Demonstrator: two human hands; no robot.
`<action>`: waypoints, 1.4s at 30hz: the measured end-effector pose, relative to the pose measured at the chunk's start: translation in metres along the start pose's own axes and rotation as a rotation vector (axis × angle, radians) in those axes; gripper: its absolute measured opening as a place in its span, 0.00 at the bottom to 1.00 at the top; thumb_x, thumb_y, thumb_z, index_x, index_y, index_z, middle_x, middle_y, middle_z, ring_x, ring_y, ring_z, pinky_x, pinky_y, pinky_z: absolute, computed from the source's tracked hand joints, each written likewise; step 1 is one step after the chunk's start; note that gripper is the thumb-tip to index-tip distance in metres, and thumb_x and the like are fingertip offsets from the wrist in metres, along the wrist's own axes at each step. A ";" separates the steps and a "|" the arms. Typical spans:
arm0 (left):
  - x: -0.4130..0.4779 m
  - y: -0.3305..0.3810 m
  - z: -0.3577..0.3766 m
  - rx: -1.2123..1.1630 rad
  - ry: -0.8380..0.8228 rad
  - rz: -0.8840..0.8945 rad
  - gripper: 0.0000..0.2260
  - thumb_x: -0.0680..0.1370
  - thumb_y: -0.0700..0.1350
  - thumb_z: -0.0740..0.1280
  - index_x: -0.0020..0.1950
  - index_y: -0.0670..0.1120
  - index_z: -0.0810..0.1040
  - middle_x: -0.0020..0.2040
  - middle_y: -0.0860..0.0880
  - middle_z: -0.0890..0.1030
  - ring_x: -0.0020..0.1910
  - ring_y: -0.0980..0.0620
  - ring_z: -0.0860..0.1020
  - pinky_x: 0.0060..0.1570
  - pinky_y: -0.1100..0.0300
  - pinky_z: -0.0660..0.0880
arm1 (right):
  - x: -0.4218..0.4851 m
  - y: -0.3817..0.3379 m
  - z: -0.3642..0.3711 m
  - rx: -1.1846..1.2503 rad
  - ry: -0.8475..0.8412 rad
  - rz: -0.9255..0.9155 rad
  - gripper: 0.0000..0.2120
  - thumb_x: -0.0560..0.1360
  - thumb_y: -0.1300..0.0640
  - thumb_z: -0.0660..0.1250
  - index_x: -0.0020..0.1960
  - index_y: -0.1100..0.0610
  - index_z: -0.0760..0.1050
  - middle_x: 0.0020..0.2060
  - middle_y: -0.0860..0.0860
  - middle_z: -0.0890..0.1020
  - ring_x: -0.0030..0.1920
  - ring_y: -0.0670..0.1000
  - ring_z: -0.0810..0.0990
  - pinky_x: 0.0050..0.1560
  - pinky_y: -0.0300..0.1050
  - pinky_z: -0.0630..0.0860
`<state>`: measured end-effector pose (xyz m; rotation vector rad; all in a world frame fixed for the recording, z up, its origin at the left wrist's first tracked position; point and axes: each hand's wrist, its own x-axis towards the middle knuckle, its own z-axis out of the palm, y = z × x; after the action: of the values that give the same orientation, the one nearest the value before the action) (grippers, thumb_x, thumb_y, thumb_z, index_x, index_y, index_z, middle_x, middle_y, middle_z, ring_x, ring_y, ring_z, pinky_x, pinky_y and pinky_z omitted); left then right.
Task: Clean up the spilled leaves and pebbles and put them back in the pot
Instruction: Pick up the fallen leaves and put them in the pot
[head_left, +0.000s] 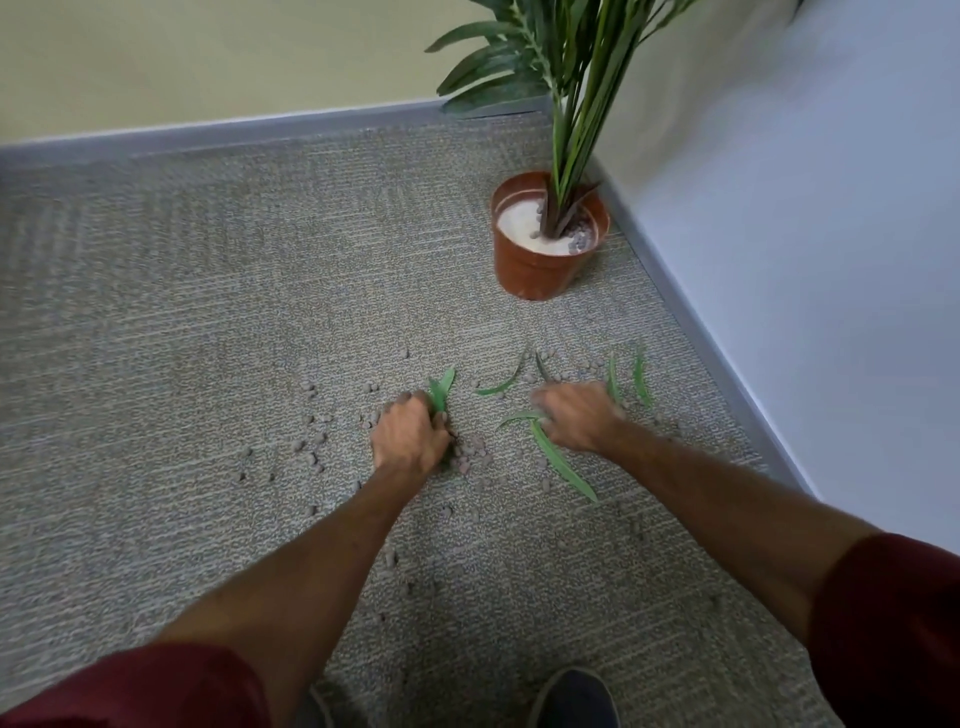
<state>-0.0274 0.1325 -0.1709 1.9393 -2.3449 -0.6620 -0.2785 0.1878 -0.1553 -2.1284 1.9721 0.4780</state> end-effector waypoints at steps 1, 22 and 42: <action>0.002 0.000 -0.001 0.011 0.007 0.018 0.13 0.84 0.51 0.67 0.63 0.45 0.79 0.55 0.47 0.79 0.54 0.46 0.80 0.47 0.50 0.81 | 0.000 0.000 -0.001 0.038 0.022 0.029 0.07 0.84 0.53 0.61 0.58 0.53 0.76 0.53 0.50 0.83 0.48 0.50 0.82 0.51 0.49 0.81; 0.013 0.010 0.004 0.002 0.007 -0.002 0.23 0.79 0.34 0.73 0.72 0.39 0.70 0.59 0.37 0.81 0.55 0.37 0.83 0.55 0.45 0.82 | -0.054 -0.016 0.024 -0.079 0.017 0.193 0.16 0.85 0.40 0.63 0.54 0.53 0.79 0.39 0.48 0.79 0.36 0.48 0.81 0.38 0.45 0.82; 0.024 0.032 -0.052 -0.283 -0.014 -0.030 0.11 0.79 0.46 0.76 0.60 0.44 0.87 0.45 0.49 0.85 0.37 0.54 0.81 0.33 0.60 0.77 | -0.037 0.010 -0.022 0.413 0.141 0.380 0.11 0.87 0.53 0.61 0.53 0.56 0.79 0.42 0.53 0.83 0.35 0.51 0.79 0.38 0.50 0.85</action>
<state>-0.0480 0.0989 -0.1185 1.8527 -2.0962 -0.9531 -0.2882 0.2136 -0.1207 -1.5834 2.3187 -0.0343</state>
